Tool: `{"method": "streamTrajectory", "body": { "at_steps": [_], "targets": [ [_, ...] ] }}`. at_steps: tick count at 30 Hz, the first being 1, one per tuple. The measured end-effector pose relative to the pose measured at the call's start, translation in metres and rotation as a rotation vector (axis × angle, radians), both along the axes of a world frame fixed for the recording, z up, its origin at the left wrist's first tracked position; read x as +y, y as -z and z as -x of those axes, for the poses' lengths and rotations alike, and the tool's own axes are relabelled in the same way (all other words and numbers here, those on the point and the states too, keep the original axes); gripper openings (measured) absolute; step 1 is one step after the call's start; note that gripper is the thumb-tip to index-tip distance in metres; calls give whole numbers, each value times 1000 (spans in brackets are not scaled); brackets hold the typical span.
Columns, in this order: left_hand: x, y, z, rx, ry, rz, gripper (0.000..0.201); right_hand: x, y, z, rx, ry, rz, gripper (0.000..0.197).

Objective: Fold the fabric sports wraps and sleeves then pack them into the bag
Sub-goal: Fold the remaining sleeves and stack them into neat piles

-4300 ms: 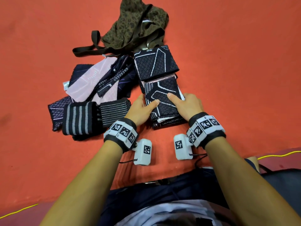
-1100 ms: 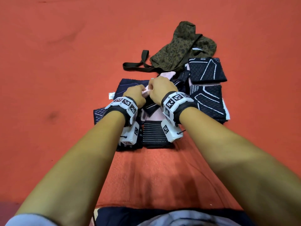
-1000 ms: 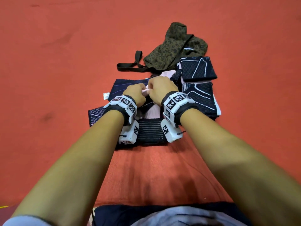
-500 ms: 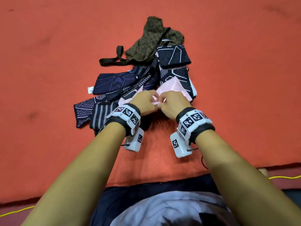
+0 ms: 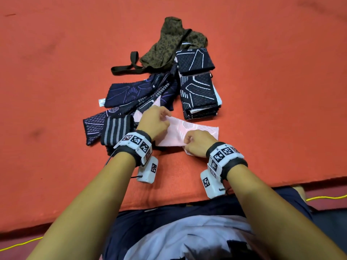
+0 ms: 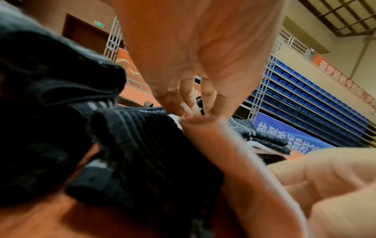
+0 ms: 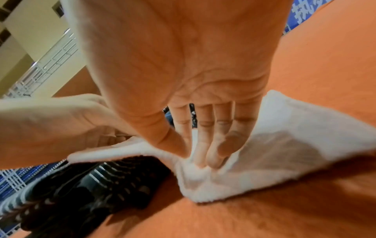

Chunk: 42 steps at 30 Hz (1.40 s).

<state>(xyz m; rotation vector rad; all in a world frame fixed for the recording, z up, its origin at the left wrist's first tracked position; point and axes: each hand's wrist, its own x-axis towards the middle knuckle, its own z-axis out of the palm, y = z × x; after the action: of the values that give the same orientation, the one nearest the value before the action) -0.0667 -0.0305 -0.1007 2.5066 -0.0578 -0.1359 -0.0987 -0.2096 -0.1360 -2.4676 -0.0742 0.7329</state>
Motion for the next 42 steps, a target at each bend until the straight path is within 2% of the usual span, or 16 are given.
{"method": "streamTrajectory", "body": {
  "at_steps": [2, 6, 9, 12, 15, 17, 19, 22, 26, 29, 31, 34, 35, 38, 39, 42],
  "targets": [
    [9, 1, 0, -21, -63, -37, 33, 2, 0, -6, -21, 28, -54, 29],
    [18, 8, 5, 86, -151, -16, 49, 10, 6, -10, -8, 0, -55, 58],
    [19, 13, 8, 139, -175, -7, 50, 14, 14, -8, -7, 8, -29, 69],
    [17, 15, 7, 173, -189, -30, 35, 14, 17, -8, -27, 9, -14, 62],
    [10, 9, 7, 152, -120, -91, 14, 14, 16, -11, -26, 80, -106, 43],
    [4, 6, 6, 147, -48, -78, 22, 14, 15, -12, -51, 109, -137, 28],
    [-2, 4, 5, 141, 20, -26, 32, 14, 16, -12, -62, 134, -142, 23],
    [-14, 5, 6, 160, 120, 18, 40, 8, 17, -11, -69, 168, -176, 28],
    [-33, 8, 11, 225, 206, -44, 21, -6, 19, -10, -108, 262, -229, 24],
    [-46, 9, 17, 249, 215, -82, 15, -14, 21, -11, -92, 377, -287, 19],
    [-51, 11, 20, 256, 211, -94, 6, -18, 21, -12, -92, 440, -331, 39],
    [-56, 15, 23, 300, 225, -75, 10, -21, 11, -9, -84, 491, -359, 72],
    [-57, 16, 23, 316, 238, -71, 11, -24, 9, -8, -87, 487, -344, 70],
    [-57, 19, 24, 321, 281, -65, 18, -31, 12, -5, -131, 482, -246, 37],
    [-56, 19, 23, 327, 288, -51, 20, -33, 13, -4, -141, 493, -233, 32],
    [-54, 20, 22, 365, 296, 16, 24, -32, 9, -2, -132, 502, -218, 39]
  ]
}}
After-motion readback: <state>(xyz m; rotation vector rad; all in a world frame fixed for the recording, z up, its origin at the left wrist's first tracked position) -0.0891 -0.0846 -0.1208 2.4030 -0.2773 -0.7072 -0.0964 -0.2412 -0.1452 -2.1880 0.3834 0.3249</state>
